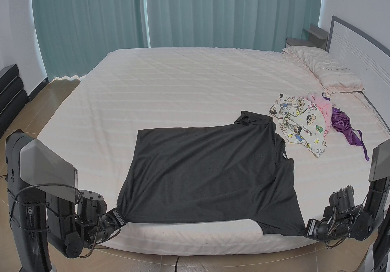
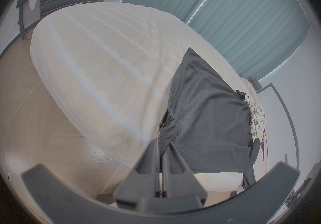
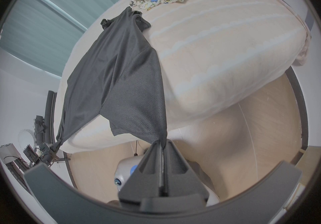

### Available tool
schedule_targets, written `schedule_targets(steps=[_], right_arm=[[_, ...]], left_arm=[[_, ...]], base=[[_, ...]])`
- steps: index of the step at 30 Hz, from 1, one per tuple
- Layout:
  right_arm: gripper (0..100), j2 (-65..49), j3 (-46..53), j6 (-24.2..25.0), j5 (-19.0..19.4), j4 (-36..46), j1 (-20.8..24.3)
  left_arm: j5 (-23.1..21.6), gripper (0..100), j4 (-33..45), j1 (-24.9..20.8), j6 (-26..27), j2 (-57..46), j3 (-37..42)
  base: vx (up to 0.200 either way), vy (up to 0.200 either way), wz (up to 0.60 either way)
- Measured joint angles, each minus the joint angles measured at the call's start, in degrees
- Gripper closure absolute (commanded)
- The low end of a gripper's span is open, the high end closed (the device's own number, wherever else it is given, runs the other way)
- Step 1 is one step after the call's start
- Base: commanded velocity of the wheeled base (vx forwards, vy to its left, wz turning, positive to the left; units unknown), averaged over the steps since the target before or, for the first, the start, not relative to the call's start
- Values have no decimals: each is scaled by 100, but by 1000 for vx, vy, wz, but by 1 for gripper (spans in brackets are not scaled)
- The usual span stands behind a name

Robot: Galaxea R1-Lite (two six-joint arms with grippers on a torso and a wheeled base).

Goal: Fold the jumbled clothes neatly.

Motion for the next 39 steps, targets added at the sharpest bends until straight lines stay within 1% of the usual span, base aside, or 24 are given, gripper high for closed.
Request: schedule_targets(steps=[3,8,12,14,16,20,22,25,30,36,39], right_arm=[[100,-336,2,-126,16,541,-35],[100,-795,5,-300,30,1161,-24],[100,-994,2,-399,-6,1418,17],[100,-1117,-2,-413,-2,1442,26],[100,-1293,0,-438,5,1631,45],[100,-1571,5,-533,5,2367,188],[100,-1679,5,-574,-9,2565,279],[100,-1919,0,-594,-33,2595,343],[100,-2333,2,-610,35,2748,336],[100,-2481,2,-605,82,3011,364],[100,-2526,2,-605,88,3077,373]], left_arm=[[2,100,-129,-9,183,-50,157],[41,100,-446,-11,638,-99,452],[77,100,-477,-13,807,-118,510],[148,100,-472,-2,903,-138,518],[252,100,-436,9,1018,-174,523],[424,100,-263,22,1203,-256,527],[497,100,-168,9,1267,-289,527],[583,100,-85,-4,1310,-336,527],[651,100,60,-39,1321,-386,527],[684,100,662,-229,1319,-585,527],[684,100,1185,-336,1310,-807,527]], base=[[0,0,0],[0,0,0],[0,0,0],[0,0,0],[0,0,0],[0,0,0],[0,0,0],[0,0,0],[0,0,0],[0,0,0],[0,0,0]])
